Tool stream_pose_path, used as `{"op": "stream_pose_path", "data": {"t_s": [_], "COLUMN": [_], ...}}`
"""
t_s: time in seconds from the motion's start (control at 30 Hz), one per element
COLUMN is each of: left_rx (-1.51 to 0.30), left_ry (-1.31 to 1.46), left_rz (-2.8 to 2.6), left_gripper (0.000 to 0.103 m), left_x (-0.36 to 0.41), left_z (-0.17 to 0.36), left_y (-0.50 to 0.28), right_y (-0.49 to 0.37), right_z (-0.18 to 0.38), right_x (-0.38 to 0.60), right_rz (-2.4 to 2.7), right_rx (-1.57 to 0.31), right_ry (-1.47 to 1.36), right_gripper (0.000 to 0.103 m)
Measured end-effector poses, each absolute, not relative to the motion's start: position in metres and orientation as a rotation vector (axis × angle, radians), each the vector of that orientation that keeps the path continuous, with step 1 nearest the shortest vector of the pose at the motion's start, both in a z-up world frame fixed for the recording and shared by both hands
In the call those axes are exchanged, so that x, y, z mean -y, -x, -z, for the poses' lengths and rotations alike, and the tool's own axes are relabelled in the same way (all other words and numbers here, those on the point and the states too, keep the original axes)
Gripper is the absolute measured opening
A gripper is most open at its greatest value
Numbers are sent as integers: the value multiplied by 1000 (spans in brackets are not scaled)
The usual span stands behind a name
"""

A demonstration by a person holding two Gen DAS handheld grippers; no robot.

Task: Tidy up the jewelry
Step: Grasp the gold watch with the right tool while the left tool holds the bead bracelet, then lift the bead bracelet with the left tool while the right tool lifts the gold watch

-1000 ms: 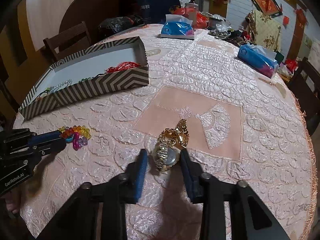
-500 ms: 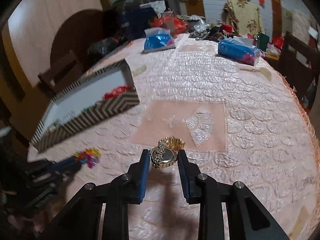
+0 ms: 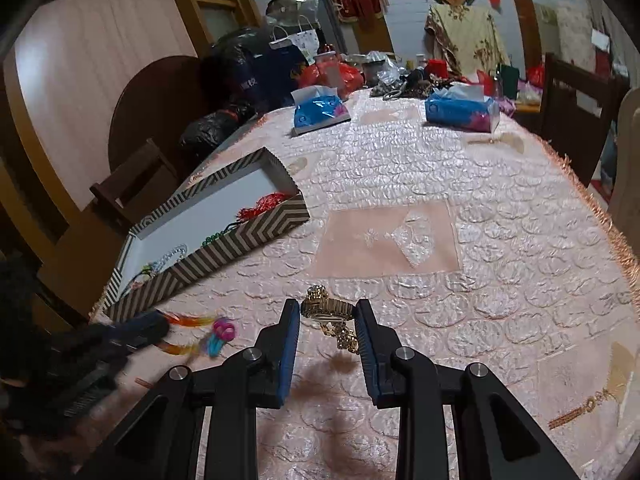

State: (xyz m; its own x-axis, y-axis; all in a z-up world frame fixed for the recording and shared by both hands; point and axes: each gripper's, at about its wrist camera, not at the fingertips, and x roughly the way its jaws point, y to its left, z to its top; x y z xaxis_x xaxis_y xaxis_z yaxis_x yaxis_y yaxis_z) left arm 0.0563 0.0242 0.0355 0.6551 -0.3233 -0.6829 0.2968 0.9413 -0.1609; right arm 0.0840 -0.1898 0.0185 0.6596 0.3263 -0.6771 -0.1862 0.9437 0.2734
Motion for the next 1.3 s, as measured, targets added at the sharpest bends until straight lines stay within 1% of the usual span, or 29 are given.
{"op": "stream_pose_path", "data": {"t_s": [0.37, 1.3], "left_rx": [-793, -803], "left_ry": [18, 18], "left_rz": [251, 154], "left_gripper": [8, 8], "left_x": [-20, -38], "left_z": [-67, -70], "left_y": [-38, -37], "right_y": [-77, -84], "right_z": [-33, -33], "right_x": [177, 166], "right_rz": [-285, -263], "right_rx": [-760, -772], "right_ry": [-159, -117], "right_gripper": [27, 27]}}
